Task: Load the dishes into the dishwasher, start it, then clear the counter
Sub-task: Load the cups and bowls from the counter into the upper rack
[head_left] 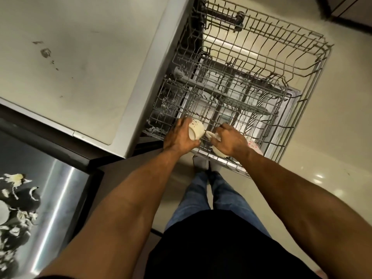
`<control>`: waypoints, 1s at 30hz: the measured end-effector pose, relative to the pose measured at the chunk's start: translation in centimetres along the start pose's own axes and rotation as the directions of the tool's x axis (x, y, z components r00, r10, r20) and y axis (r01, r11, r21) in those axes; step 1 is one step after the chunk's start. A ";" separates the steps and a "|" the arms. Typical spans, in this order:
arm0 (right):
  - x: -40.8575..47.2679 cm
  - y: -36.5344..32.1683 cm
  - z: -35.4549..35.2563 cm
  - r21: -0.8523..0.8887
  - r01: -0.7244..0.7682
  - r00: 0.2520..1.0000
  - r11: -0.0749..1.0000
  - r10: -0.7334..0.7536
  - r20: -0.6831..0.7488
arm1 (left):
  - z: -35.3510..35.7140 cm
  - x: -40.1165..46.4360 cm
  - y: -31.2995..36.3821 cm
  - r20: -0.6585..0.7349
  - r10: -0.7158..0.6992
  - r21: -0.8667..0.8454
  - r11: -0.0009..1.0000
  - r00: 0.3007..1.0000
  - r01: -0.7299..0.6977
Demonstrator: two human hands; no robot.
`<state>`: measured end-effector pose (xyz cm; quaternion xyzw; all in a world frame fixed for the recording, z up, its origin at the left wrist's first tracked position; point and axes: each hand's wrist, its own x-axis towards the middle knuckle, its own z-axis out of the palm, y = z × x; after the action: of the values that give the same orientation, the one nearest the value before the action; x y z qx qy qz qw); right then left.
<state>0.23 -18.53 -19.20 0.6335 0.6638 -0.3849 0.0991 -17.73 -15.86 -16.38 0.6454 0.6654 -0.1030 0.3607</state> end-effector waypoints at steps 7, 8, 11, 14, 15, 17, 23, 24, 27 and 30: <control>-0.5 1.1 2.7 -0.024 0.006 1.000 1.000 -0.005 0.019 | 0.9 2.0 0.3 0.085 0.091 0.134 0.986 0.992 -0.102; -0.5 1.1 2.8 -0.011 0.006 1.000 1.000 -0.006 0.011 | 1.1 2.1 0.3 0.089 0.084 0.147 0.984 0.992 -0.096; -0.3 1.4 2.8 0.029 -0.010 1.000 1.000 0.010 0.004 | 1.7 3.0 0.6 0.097 0.050 0.170 0.983 0.994 -0.066; -0.2 1.8 2.9 0.033 -0.024 1.000 0.999 0.024 0.000 | 2.5 3.7 1.0 0.099 0.054 0.244 0.967 0.994 -0.077; -0.2 1.8 3.0 0.035 -0.029 1.000 0.999 0.029 -0.001 | 2.8 3.7 1.1 0.097 0.054 0.267 0.960 0.994 -0.079; -0.2 1.8 3.2 0.032 -0.033 0.999 0.999 0.034 -0.006 | 3.1 3.7 1.1 0.090 0.048 0.287 0.955 0.995 -0.072; -0.1 1.5 3.3 0.019 -0.022 0.999 1.000 0.022 -0.034 | 2.9 3.8 0.7 0.092 0.054 0.246 0.966 0.994 -0.075; -0.1 1.5 3.2 0.018 -0.020 0.999 1.000 0.021 -0.035 | 2.9 3.7 0.6 0.100 0.053 0.236 0.969 0.994 -0.076; -0.2 1.4 2.6 0.004 -0.021 1.000 1.000 0.021 -0.015 | 2.7 3.5 0.6 0.103 0.085 0.244 0.964 0.991 -0.108; -0.7 1.0 1.6 0.005 -0.004 1.000 1.000 0.004 -0.010 | 2.0 3.0 0.9 0.080 0.143 0.259 0.953 0.987 -0.159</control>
<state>0.71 -20.18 -20.29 0.6369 0.6621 -0.3833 0.0947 -15.94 -14.58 -19.37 0.7332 0.5834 -0.1821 0.2981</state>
